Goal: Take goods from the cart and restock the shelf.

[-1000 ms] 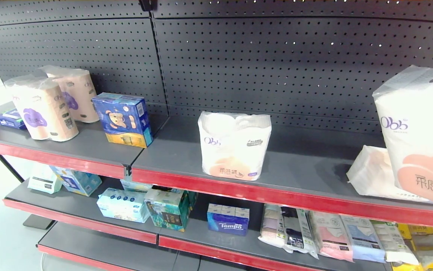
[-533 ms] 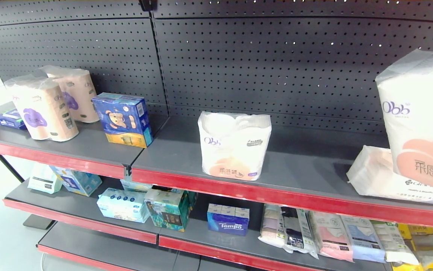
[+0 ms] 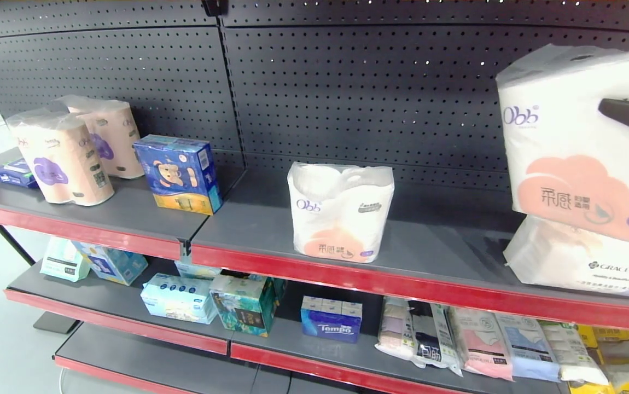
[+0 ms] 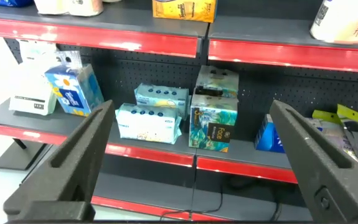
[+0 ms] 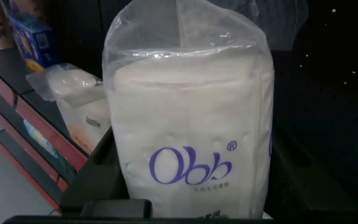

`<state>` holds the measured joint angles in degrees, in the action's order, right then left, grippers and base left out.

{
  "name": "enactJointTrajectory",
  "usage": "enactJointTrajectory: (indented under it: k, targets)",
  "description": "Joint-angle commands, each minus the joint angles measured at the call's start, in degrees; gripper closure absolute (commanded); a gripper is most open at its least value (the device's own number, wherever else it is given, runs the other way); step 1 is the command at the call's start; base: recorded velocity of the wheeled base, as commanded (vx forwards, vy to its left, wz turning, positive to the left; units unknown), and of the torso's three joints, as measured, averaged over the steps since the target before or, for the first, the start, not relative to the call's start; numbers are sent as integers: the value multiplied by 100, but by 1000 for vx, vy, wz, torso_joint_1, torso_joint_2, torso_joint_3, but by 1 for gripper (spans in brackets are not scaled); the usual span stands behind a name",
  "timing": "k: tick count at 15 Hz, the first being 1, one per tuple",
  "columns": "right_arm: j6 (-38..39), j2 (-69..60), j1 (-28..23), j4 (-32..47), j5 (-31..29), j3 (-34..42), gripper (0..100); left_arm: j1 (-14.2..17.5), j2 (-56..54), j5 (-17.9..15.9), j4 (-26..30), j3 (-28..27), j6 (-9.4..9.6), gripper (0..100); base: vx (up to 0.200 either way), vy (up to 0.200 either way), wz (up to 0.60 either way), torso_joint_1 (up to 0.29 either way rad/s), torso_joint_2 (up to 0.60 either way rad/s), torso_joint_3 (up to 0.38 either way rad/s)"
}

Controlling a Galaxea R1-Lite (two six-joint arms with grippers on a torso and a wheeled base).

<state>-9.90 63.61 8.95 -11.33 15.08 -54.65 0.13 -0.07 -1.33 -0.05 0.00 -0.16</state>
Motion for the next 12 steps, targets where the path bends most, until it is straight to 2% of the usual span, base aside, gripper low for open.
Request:
enactJointTrajectory:
  k: [1, 3, 7, 12]
  targets:
    - [155, 600, 98, -283, 4, 7, 100, 4, 7, 1, -4, 0, -2, 0, 0, 0, 0, 0, 0, 0]
    - [515, 1074, 177, -696, 13, 51, 100, 4, 7, 1, -4, 0, -2, 0, 0, 0, 0, 0, 0, 0]
    - [682, 1866, 204, -1610, 21, 7, 100, 4, 7, 1, -4, 0, -2, 0, 0, 0, 0, 0, 0, 0]
    - [691, 2050, 221, -1636, 136, -72, 100, 4, 7, 1, -4, 0, -2, 0, 0, 0, 0, 0, 0, 0]
